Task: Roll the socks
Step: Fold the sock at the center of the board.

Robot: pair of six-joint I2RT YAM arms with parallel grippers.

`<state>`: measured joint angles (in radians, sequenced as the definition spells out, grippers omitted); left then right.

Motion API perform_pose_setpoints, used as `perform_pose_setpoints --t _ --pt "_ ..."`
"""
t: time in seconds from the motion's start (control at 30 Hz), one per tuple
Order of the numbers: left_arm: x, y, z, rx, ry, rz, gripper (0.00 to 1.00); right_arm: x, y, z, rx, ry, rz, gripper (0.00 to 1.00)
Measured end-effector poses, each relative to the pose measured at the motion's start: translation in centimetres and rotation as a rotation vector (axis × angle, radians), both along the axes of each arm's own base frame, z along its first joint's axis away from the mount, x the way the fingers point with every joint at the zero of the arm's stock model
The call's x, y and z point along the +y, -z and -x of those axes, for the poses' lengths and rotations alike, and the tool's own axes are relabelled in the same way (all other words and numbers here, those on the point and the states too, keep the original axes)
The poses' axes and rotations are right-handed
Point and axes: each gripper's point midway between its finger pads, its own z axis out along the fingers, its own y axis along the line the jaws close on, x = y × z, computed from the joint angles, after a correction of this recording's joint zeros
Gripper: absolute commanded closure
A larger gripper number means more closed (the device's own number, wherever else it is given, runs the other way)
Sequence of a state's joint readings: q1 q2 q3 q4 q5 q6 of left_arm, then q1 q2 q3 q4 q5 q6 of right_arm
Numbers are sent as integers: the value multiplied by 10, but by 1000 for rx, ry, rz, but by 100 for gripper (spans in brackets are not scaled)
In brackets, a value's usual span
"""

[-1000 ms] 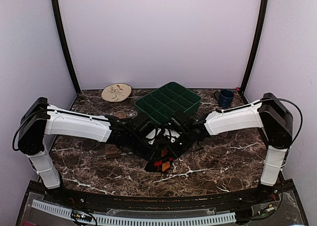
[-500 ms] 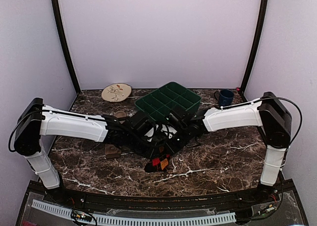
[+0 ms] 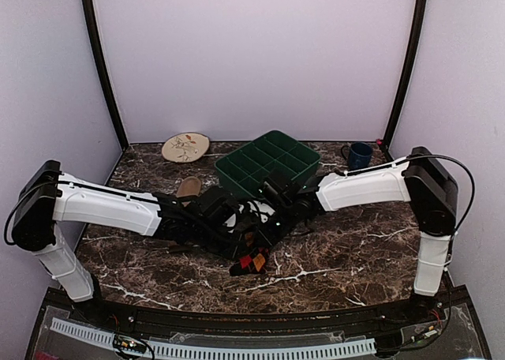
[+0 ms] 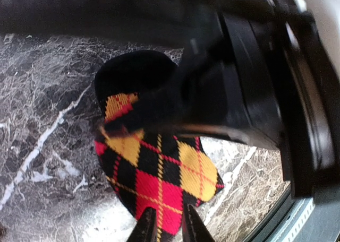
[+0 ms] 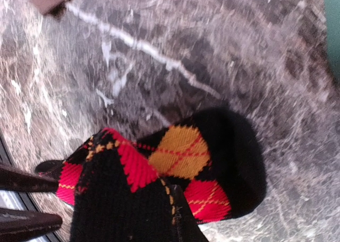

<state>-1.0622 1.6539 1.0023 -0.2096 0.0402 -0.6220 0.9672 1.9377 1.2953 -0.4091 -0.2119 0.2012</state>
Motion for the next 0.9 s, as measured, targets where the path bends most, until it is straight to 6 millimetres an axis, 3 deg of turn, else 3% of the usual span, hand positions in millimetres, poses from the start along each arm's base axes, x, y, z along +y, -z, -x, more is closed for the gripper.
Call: perform_pose_setpoints --t 0.4,0.9 --pt "10 7 7 13 -34 -22 77 6 -3 -13 -37 20 -13 90" --pt "5 11 25 21 -27 -31 77 5 0 -13 -18 51 -10 83"
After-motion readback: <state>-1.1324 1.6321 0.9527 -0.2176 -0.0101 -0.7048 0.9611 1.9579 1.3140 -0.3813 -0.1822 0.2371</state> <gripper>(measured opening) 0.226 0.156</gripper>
